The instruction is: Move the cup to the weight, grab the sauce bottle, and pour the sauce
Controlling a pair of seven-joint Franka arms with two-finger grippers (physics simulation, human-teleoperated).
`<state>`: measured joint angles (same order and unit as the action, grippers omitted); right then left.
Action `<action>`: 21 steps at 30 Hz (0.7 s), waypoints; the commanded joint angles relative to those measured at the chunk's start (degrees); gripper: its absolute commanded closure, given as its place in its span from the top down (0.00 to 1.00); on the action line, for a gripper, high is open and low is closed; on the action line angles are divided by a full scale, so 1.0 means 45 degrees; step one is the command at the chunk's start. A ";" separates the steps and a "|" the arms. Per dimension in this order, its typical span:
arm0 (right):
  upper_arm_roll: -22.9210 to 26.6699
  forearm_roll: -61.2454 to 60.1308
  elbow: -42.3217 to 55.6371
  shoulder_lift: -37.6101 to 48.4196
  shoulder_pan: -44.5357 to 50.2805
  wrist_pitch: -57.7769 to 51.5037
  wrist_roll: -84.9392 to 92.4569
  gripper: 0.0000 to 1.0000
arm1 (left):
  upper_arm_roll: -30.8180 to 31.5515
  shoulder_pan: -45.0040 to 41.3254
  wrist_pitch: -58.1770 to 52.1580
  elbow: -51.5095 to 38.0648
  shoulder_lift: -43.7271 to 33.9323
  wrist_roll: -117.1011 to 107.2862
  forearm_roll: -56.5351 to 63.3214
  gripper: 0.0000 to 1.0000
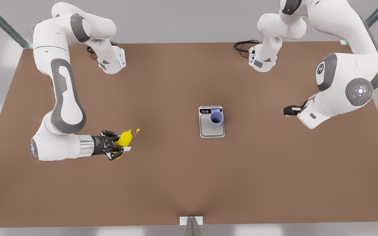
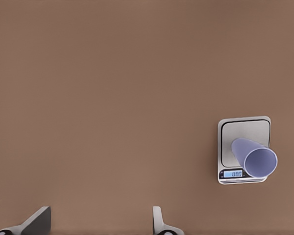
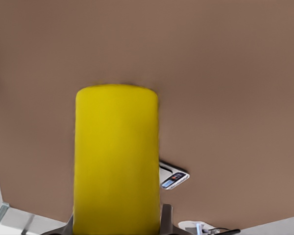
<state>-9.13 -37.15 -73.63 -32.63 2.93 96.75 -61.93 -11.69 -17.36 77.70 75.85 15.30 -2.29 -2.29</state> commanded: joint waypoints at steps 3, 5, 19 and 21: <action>0.0017 0.0776 0.0190 0.0024 0.1536 0.0921 -0.0183 0.43 | -0.0001 0.0011 -0.0020 -0.0001 -0.0040 0.0020 0.0001 1.00; 0.0017 0.0796 0.0268 0.0004 0.2318 0.1820 -0.0163 0.43 | -0.0001 0.0011 -0.0020 -0.0001 -0.0040 0.0020 0.0001 1.00; 0.1482 0.1283 0.5151 -0.3023 0.7963 0.7465 -0.0143 0.43 | -0.0001 -0.0009 -0.0020 0.0019 -0.0079 0.0019 0.0001 1.00; 0.1364 0.2142 0.5112 -0.3042 0.8139 0.7485 0.0013 0.43 | -0.0001 0.0010 -0.0020 0.0019 -0.0079 0.0020 0.0001 1.00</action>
<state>-3.20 -24.86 -50.72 -46.32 39.85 130.78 -61.73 -11.69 -17.32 77.61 75.94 15.03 -2.25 -2.26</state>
